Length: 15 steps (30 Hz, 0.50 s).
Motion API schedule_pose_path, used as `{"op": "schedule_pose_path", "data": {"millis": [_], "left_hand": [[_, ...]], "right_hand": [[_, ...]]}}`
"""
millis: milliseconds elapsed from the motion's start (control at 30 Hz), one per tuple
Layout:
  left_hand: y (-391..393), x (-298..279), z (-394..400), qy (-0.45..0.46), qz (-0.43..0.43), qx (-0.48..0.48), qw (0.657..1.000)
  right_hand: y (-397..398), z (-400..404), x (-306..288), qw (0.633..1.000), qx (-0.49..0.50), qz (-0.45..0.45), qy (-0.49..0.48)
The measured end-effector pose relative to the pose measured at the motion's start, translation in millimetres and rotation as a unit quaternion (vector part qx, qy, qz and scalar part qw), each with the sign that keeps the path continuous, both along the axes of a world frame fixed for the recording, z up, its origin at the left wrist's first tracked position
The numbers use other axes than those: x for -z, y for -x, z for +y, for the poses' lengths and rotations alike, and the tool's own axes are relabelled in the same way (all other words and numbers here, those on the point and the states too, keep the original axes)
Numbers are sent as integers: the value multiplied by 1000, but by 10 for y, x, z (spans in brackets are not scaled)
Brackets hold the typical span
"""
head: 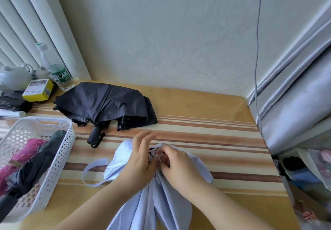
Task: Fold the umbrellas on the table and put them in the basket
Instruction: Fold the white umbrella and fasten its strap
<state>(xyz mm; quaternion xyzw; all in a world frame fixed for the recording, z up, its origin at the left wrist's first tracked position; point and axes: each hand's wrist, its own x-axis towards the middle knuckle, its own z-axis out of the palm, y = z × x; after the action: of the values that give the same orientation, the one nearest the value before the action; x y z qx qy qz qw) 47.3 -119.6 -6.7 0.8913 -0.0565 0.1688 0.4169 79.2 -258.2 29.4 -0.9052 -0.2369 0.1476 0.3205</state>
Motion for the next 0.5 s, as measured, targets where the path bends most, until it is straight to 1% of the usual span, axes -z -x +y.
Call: {"op": "schedule_pose_path", "data": {"millis": [33, 67, 100, 133, 167, 200, 267, 333, 400, 433, 500], "left_hand": [[3, 0, -14, 22, 25, -36, 999], [12, 6, -14, 56, 71, -79, 993], [28, -6, -9, 88, 129, -131, 979], [54, -29, 0, 99, 184, -184, 960], [89, -50, 14, 70, 217, -227, 947], [129, -59, 28, 4, 238, -248, 939], [194, -38, 54, -129, 264, -237, 926], [215, -24, 49, -175, 258, -233, 921], [212, 6, -16, -188, 173, -188, 948], [218, 60, -61, -200, 133, -165, 957], [207, 185, -87, -211, 71, -170, 960]], "right_hand": [[-10, 16, 10, 1000, 1, 3, -3], [-24, 34, 18, 1000, 1, 3, -7], [-35, 54, 35, 1000, 1, 4, -8], [-44, 75, 44, 1000, 3, 6, -9], [-49, 95, 55, 1000, 7, 9, -10], [-47, 113, 62, 1000, 9, 13, -12], [-31, 137, 77, 999, 16, 24, -21], [4, 140, 98, 998, 37, 37, -33], [36, 131, 118, 995, 69, 53, -48], [43, 126, 129, 993, 81, 65, -57], [39, 106, 144, 990, 86, 85, -68]]}}
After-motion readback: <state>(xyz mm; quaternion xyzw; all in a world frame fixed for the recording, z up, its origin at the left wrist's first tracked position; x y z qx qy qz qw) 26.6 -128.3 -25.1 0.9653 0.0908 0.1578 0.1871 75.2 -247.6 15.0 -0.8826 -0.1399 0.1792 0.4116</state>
